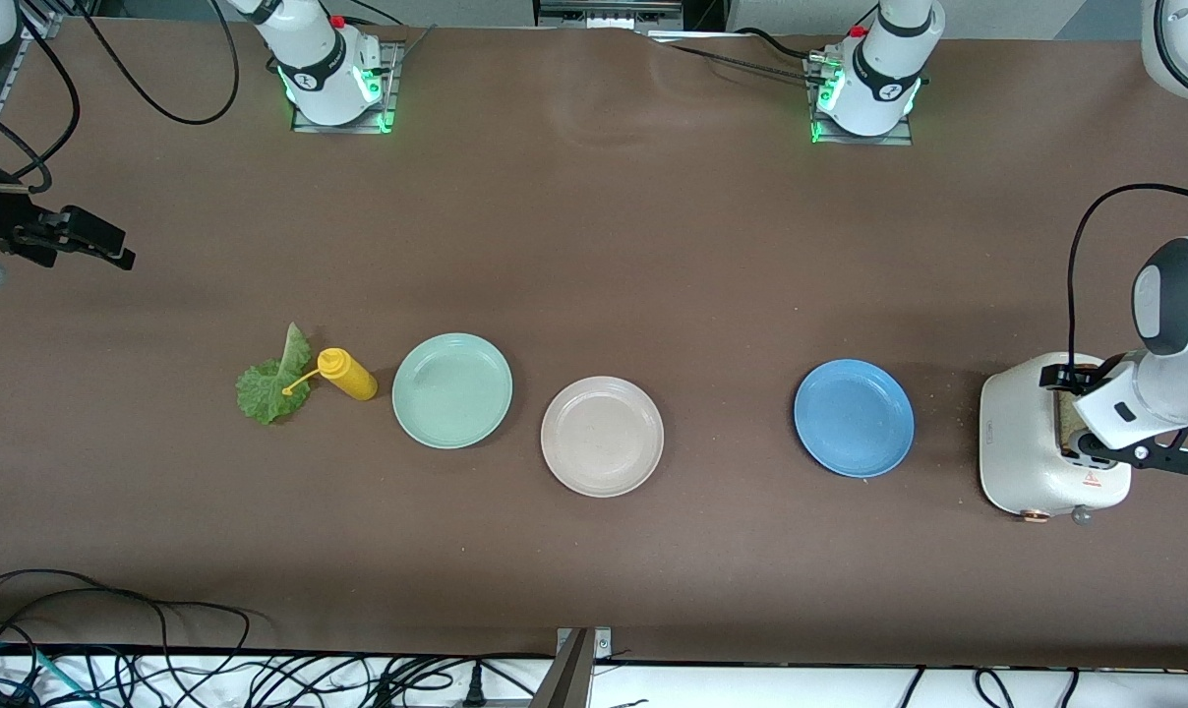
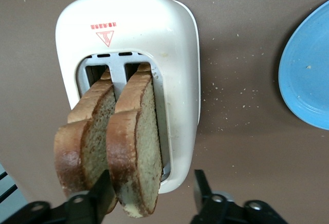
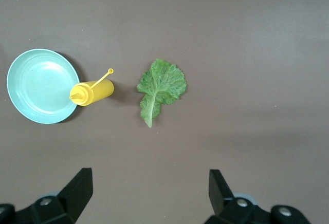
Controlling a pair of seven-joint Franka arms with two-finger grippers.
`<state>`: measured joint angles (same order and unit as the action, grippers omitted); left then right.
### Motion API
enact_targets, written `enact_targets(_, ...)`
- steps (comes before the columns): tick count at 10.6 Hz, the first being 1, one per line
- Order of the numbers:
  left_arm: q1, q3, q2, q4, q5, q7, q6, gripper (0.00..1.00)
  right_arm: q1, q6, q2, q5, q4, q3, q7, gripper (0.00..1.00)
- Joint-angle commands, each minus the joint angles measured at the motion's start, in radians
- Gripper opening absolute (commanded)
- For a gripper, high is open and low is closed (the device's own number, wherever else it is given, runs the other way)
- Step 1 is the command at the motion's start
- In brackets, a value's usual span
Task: Make sandwich on beige plate with both arms
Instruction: 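Grasp the outer bread slice with the left gripper and lift it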
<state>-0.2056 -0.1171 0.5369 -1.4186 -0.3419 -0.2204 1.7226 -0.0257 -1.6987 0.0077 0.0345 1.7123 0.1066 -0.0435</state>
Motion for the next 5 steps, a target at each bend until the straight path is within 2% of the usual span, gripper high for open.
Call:
enact_targets(1, -0.006, 0.0, 0.0, 0.013, -0.028, -0.023, 0.0, 0.0, 0.009, 0.014, 0.0, 0.019, -0.007, -0.001, -0.013, 1.0)
enact_targets(5, -0.014, 0.004, -0.005, 0.052, -0.031, -0.034, -0.008, 0.0, 0.009, 0.016, 0.0, 0.019, -0.007, -0.001, -0.013, 1.0)
